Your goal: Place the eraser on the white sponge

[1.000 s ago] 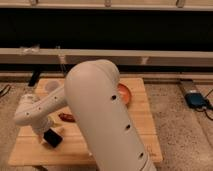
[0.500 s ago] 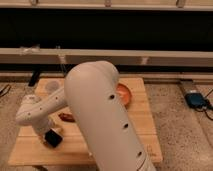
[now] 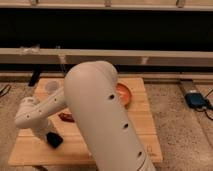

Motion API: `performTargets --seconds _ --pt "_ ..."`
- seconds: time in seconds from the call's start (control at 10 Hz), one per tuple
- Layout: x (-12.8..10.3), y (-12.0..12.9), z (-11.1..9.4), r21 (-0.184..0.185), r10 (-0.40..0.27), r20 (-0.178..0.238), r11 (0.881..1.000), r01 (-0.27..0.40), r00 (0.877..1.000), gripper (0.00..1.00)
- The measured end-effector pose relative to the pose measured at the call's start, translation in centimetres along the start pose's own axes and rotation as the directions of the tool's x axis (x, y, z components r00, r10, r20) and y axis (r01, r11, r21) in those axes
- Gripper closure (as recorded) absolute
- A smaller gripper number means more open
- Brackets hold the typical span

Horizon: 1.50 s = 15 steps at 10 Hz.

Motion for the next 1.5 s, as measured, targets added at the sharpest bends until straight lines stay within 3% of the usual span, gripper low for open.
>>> performTargets --seconds 0.3,0.4,0.7,1.0,1.1,1.3,1.5 --pt "-0.1 0.5 -4.2 -0.011 -0.009 -0.030 1.000 0.008 1.000 1.00" --pt "0.1 1.4 -6.3 -0.011 0.001 -0.051 1.000 -0.002 0.999 1.00" --pt "1.2 5.7 -9.8 -0.007 0.046 -0.083 0.999 -0.047 0.996 1.00" --pt "2.7 11.9 -11.0 0.000 0.122 -0.084 0.992 -0.122 0.989 1.00" --pt "2.9 12.6 -11.0 0.002 0.132 -0.081 0.991 -0.133 0.988 1.00" --pt "4.3 17.2 -11.5 0.007 0.203 -0.070 0.979 -0.203 0.977 1.00" --pt "4.8 20.0 -11.7 0.008 0.259 -0.055 0.966 -0.259 0.964 1.00"
